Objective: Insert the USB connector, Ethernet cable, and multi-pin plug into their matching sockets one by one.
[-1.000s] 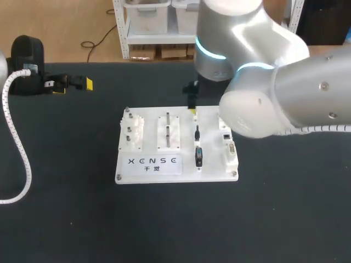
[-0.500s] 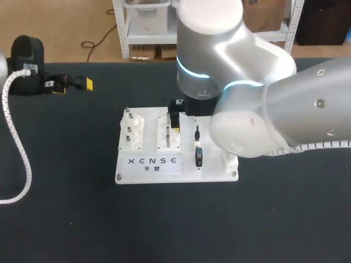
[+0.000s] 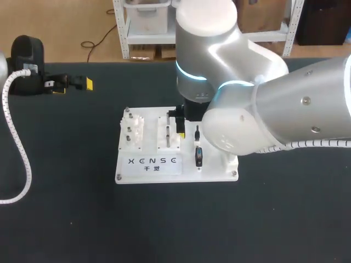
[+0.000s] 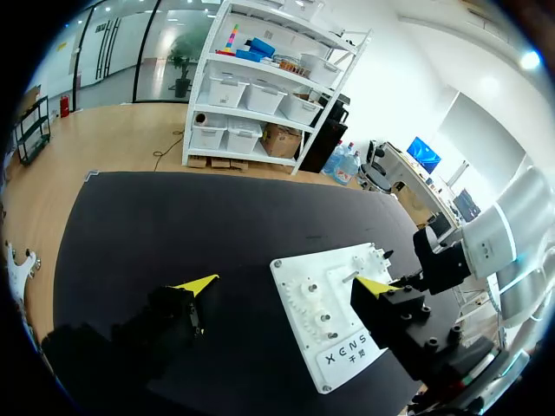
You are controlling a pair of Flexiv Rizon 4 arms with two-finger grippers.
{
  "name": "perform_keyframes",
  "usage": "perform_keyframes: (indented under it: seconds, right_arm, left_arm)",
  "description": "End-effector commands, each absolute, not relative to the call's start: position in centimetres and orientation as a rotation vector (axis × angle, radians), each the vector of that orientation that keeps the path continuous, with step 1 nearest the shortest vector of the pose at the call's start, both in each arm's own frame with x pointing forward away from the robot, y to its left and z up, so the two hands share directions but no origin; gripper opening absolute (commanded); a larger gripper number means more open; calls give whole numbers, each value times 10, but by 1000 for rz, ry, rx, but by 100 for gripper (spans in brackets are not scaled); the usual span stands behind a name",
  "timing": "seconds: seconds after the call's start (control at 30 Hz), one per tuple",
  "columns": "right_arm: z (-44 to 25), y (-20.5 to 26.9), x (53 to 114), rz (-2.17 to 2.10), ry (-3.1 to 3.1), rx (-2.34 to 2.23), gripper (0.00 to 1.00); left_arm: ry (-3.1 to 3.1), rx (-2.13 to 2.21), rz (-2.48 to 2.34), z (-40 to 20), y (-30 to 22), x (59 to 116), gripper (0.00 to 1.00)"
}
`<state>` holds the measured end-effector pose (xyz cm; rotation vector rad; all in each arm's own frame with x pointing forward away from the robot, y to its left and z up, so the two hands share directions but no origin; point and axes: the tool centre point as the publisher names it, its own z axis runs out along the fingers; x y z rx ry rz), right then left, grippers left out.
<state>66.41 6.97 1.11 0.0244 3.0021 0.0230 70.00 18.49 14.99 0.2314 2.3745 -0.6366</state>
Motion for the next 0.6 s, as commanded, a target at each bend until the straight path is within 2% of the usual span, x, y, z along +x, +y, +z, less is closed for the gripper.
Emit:
perform_keyframes:
  seconds: [0.03, 0.13, 0.2, 0.3, 0.4, 0.6]
  right_arm:
    - [8, 70, 668, 27, 3017, 34, 49]
    - [8, 70, 669, 37, 3022, 47, 42]
    - [8, 69, 670, 41, 3022, 50, 31]
    - [9, 68, 671, 50, 3020, 53, 21]
    - [11, 66, 671, 66, 3016, 52, 0]
    - [20, 63, 669, 108, 2998, 35, 0]
  left_arm:
    - [2374, 231, -637, 150, 185, 700, 100]
    - [2374, 231, -637, 150, 185, 700, 100]
    - [2374, 231, -637, 150, 185, 700, 100]
    - [2374, 231, -637, 150, 185, 700, 100]
    - [2374, 231, -637, 150, 185, 700, 100]
    - [2374, 231, -637, 150, 185, 700, 100]
